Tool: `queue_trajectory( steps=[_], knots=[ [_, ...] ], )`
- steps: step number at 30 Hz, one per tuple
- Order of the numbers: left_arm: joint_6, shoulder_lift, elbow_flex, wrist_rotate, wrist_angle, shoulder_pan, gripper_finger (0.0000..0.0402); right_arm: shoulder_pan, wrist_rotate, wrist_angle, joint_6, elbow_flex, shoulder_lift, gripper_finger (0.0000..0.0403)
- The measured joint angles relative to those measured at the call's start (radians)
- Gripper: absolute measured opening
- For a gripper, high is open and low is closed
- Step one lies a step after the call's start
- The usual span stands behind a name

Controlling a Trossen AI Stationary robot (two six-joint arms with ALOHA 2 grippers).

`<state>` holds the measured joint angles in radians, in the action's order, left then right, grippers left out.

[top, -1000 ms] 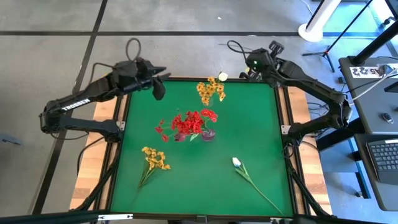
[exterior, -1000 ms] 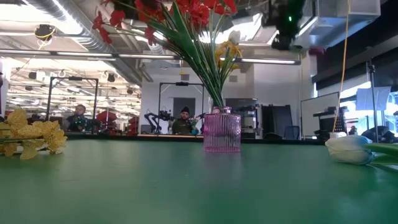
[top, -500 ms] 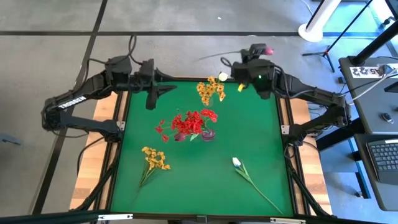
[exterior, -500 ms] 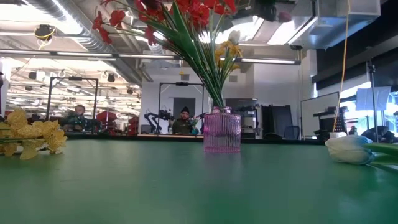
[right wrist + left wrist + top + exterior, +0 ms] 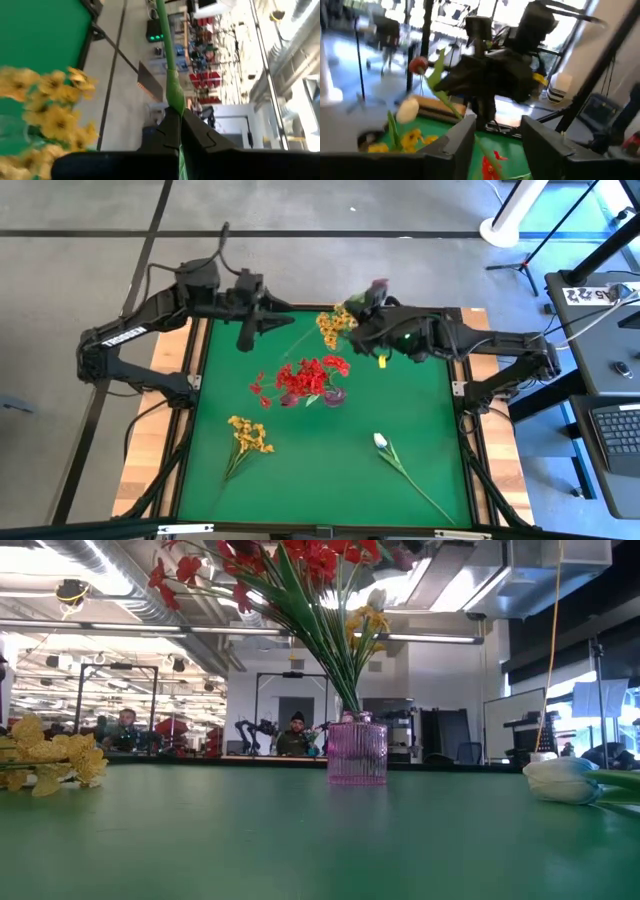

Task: Sort flowers into vase by color
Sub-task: Put the red flower into the pink vase

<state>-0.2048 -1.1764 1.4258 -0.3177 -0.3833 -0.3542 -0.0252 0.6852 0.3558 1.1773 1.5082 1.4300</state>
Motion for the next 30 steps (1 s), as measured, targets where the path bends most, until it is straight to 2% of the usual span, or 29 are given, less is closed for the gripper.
queue_trajectory(
  steps=[3, 12, 30],
  knots=[
    [-0.091, -0.052, 0.023, -0.002, -0.015, -0.001, 0.0151, 0.016, -0.004, -0.035, 0.034, 0.0, 0.035, 0.0],
    [-0.172, -0.189, 0.113, -0.015, -0.227, -0.033, 0.0151, 0.022, 0.002, -0.126, 0.07, -0.001, 0.109, 0.0],
    [-0.182, -0.236, 0.116, -0.007, -0.225, -0.023, 0.0151, 0.025, -0.037, -0.172, 0.06, 0.0, 0.111, 0.0]
  ],
)
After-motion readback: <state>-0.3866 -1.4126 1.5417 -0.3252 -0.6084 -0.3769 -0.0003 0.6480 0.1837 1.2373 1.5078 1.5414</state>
